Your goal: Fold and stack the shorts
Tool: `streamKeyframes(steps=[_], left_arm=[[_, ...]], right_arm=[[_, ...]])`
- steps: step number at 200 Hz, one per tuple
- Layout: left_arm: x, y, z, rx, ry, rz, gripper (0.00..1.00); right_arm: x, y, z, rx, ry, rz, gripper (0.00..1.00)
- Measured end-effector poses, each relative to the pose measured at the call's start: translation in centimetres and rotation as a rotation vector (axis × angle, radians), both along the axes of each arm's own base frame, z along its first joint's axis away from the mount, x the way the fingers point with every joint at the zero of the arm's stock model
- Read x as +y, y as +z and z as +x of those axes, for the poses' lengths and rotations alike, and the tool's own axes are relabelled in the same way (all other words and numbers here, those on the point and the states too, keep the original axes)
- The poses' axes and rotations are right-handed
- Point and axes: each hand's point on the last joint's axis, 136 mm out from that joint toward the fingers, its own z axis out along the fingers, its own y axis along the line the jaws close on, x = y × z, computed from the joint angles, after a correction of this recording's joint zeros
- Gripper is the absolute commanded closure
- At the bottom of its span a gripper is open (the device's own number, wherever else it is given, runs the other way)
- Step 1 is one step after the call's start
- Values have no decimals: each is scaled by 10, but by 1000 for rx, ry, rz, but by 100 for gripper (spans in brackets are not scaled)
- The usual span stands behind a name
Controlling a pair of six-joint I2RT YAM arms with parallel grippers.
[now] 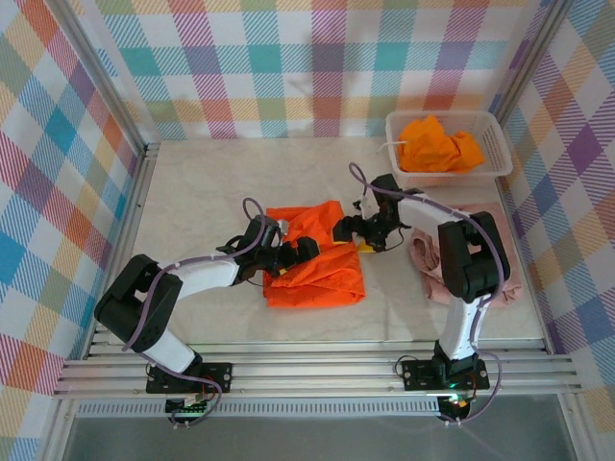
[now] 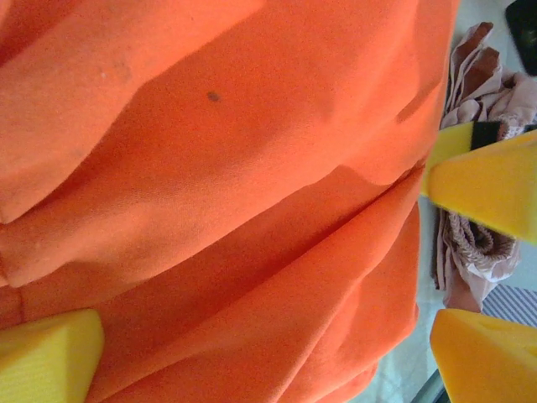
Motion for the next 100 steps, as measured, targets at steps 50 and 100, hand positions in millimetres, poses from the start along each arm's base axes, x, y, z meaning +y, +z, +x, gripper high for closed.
streamKeyframes(steps=[50,100], left_arm=[[0,0,0,0,0,0,0],[0,0,0,-3,0,-2,0]], right_arm=[[9,-21,-7,44,4,-26,31],[9,-30,-6,50,-6,-59,67]])
